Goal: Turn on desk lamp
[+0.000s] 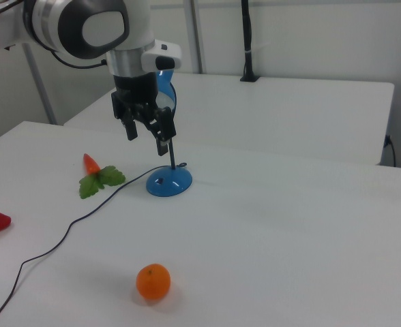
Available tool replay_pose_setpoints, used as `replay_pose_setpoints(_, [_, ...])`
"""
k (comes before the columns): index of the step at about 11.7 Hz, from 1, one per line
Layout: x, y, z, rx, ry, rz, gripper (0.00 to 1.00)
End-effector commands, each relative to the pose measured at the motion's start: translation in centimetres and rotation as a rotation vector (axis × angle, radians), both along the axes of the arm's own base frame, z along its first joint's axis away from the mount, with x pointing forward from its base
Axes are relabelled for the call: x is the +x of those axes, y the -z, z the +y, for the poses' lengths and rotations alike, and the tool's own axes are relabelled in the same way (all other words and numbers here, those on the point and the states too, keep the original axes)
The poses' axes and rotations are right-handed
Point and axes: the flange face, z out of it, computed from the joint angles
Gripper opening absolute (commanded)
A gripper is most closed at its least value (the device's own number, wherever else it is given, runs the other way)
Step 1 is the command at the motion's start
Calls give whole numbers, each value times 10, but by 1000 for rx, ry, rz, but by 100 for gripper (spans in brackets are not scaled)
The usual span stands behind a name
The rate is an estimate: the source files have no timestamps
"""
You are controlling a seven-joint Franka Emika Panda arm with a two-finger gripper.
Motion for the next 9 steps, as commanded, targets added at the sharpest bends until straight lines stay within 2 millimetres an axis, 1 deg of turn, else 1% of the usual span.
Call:
replay_pose_setpoints(1, [-12, -14, -6, 23, 32, -27, 100])
replay_pose_setpoints(2, [-17, -18, -14, 23, 43, -20, 100])
replay_pose_setpoints(3, [-21, -25, -29, 21, 61, -35, 100])
replay_pose_setpoints(4, [-22, -28, -36, 16, 72, -40, 100])
replay_pose_setpoints(7, [-20, -26, -35, 8, 77, -36, 100])
replay_pose_setpoints(8, [-21, -27, -36, 12, 66, -40, 98])
replay_pose_setpoints(9, [-21, -28, -36, 17, 60, -43, 86])
